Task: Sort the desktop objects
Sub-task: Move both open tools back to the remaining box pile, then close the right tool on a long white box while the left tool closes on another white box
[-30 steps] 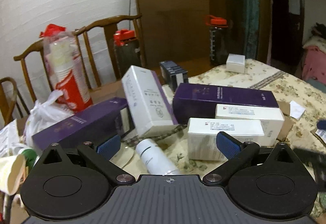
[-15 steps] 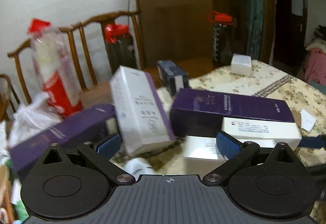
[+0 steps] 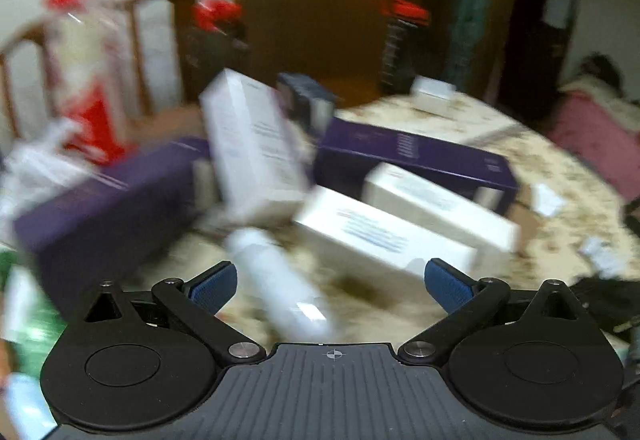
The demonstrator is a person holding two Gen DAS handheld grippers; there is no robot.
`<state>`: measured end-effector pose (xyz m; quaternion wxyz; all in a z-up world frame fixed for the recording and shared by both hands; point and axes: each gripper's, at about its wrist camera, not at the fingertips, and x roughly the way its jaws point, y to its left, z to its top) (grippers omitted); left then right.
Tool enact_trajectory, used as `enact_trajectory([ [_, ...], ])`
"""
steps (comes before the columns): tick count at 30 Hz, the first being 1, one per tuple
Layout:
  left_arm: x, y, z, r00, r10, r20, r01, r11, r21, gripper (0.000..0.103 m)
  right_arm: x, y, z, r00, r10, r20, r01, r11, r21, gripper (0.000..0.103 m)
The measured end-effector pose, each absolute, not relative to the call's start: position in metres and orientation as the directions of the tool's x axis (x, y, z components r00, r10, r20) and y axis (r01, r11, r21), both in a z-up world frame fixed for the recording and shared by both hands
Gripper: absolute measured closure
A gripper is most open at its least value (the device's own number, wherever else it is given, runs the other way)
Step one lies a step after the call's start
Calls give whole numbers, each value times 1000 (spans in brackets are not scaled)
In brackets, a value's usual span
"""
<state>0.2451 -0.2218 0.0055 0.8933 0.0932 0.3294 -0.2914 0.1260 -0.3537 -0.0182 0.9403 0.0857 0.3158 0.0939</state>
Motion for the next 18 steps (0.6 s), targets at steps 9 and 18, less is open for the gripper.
enact_trajectory([
  [9, 243, -212, 22, 683, -412, -604, 520, 854, 6, 0, 132, -380, -8, 835, 21, -551, -9, 1000, 25, 45],
  [18, 243, -216, 14, 663, -430, -613, 542, 841, -4, 0, 153, -413, -27, 828, 60, -558, 46, 984, 174, 33],
])
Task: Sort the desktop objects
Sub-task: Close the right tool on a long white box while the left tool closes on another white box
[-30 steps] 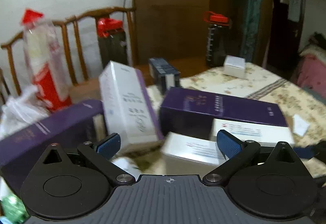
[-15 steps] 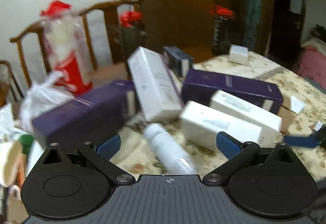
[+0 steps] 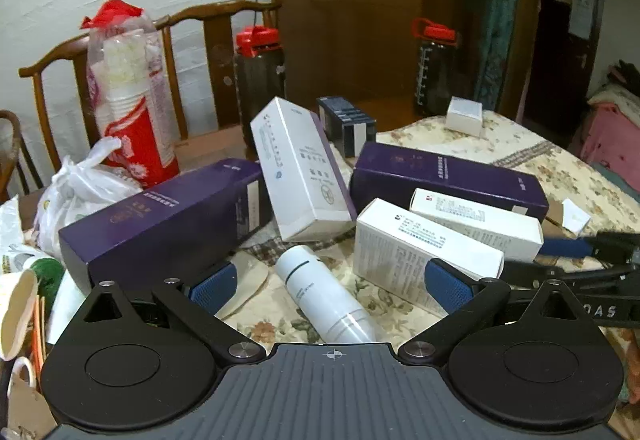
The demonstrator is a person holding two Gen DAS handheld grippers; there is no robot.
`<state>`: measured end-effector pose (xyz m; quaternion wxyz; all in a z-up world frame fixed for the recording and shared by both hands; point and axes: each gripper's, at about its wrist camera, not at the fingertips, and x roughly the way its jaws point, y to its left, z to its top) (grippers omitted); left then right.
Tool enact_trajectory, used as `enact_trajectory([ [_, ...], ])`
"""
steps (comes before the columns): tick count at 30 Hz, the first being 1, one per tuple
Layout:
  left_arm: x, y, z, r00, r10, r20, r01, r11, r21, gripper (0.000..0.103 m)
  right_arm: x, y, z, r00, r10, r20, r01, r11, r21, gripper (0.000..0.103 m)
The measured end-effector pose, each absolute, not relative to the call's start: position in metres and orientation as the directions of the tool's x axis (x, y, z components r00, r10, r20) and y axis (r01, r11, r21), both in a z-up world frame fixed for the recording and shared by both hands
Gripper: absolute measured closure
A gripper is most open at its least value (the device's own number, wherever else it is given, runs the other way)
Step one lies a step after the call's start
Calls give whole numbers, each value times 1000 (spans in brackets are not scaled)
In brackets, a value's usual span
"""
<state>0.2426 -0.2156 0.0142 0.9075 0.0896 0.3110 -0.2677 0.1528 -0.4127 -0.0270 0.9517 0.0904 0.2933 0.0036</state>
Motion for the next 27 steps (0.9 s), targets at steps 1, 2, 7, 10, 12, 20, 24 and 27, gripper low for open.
enact_trajectory([
  [1, 243, -216, 14, 664, -431, -612, 543, 840, -3, 0, 153, -411, -26, 841, 52, -538, 45, 985, 166, 31],
  [2, 243, -216, 14, 664, -431, -611, 543, 840, -2, 0, 155, -410, -24, 849, 45, -527, 40, 988, 150, 30],
  [7, 244, -215, 13, 668, -424, -611, 532, 847, -6, 0, 172, -413, -24, 845, 30, -534, 36, 993, 112, 27],
  [10, 245, -214, 12, 671, -412, -616, 519, 855, -6, 0, 184, -418, -29, 833, 60, -550, 43, 984, 171, 33],
  [12, 246, -214, 12, 676, -399, -619, 504, 864, -6, 0, 186, -415, -31, 828, 78, -555, 39, 980, 195, 43],
  [20, 248, -227, 16, 706, -304, -640, 408, 913, 17, 0, 147, -382, -30, 820, 36, -571, 27, 994, 101, 66],
  [24, 255, -248, 14, 695, -284, -660, 362, 932, -21, 0, 121, -380, -30, 819, 33, -573, 31, 994, 102, 67],
  [27, 264, -264, 7, 660, -302, -688, 346, 935, -78, 1, 110, -381, -28, 813, 27, -582, 35, 995, 94, 67],
])
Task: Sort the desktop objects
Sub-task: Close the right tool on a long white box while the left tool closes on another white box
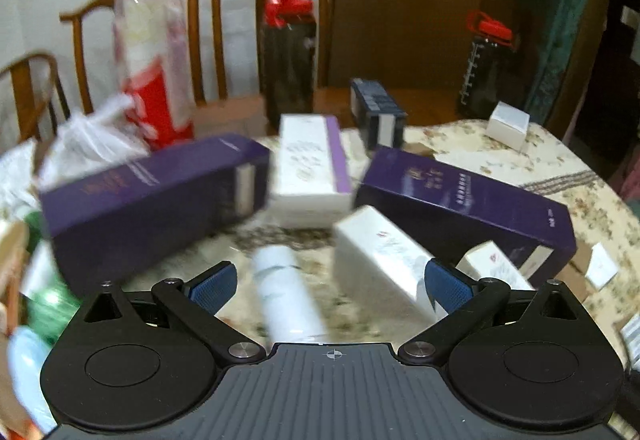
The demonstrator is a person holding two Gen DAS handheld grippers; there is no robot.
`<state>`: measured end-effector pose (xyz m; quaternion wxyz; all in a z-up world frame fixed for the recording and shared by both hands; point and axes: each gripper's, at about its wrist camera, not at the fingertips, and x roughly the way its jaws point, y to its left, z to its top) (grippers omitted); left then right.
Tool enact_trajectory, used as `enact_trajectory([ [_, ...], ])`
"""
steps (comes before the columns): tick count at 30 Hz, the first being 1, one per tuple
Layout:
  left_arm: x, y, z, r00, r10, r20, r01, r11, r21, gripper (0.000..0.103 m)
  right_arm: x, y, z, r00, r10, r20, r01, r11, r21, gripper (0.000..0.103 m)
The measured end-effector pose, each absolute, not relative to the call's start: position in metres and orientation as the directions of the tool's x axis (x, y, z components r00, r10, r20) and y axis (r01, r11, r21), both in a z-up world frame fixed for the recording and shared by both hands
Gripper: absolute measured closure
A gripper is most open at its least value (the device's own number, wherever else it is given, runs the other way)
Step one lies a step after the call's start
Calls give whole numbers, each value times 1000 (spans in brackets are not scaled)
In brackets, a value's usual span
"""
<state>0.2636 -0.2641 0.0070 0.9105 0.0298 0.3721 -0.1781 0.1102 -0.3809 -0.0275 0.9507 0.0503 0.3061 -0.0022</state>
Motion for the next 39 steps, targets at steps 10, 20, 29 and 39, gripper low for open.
enact_trajectory([
  [10, 274, -287, 6, 640, -284, -714, 303, 947, -105, 0, 111, -391, -16, 847, -13, -532, 65, 995, 79, 27],
  [20, 269, -305, -17, 678, -196, -709, 326, 944, 50, 0, 143, -382, -40, 804, -56, -592, 104, 994, 46, 26],
  [29, 237, -315, -23, 685, -259, -681, 505, 842, 188, 49, 145, -376, -44, 781, -100, -617, 161, 986, 44, 67],
  [39, 234, -299, -26, 540, -405, -738, 557, 829, -48, 73, 103, -379, -41, 790, -65, -609, 168, 979, 113, 68],
])
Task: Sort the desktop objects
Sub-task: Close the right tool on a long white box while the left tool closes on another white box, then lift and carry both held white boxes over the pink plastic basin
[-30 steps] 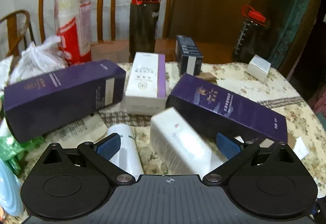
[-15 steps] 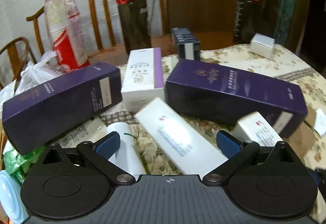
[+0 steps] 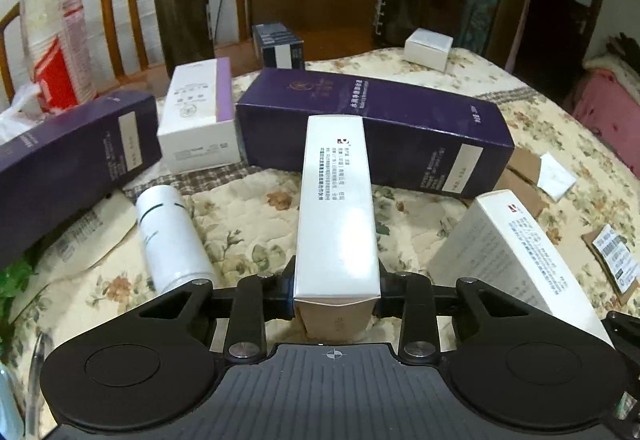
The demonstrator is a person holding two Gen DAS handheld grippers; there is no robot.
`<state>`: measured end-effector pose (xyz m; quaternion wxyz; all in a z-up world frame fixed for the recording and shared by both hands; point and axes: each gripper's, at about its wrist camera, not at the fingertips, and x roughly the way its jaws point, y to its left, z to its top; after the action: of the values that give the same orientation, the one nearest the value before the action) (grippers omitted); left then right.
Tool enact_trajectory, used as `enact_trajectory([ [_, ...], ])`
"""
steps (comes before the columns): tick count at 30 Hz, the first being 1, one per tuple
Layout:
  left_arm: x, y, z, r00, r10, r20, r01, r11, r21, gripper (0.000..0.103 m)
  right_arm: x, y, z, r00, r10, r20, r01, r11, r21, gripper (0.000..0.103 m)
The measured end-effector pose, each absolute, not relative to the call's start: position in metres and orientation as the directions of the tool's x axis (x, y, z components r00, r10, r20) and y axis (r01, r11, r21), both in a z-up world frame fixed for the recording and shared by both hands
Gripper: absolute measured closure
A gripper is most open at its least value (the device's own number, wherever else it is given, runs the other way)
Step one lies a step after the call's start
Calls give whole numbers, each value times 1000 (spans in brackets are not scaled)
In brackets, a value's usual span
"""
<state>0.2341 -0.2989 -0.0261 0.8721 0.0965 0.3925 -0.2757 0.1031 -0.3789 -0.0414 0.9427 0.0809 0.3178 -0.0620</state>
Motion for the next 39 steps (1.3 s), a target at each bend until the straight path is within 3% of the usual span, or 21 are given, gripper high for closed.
enact_trajectory([
  [6, 215, -283, -6, 595, -420, -685, 565, 825, -16, 73, 95, -377, -37, 804, -66, -591, 163, 980, 113, 68],
  [19, 154, -206, 45, 725, -371, -580, 470, 882, 23, 72, 78, -322, 2, 854, -92, -512, 92, 995, -25, 68],
  [28, 105, -95, 99, 873, -153, -464, 222, 970, 99, 72, 75, -213, 47, 913, -12, -408, -57, 986, -157, 67],
  [39, 67, 52, 143, 905, 119, -408, -66, 988, 141, 71, 62, -55, 96, 905, 276, -324, -335, 932, -141, 67],
])
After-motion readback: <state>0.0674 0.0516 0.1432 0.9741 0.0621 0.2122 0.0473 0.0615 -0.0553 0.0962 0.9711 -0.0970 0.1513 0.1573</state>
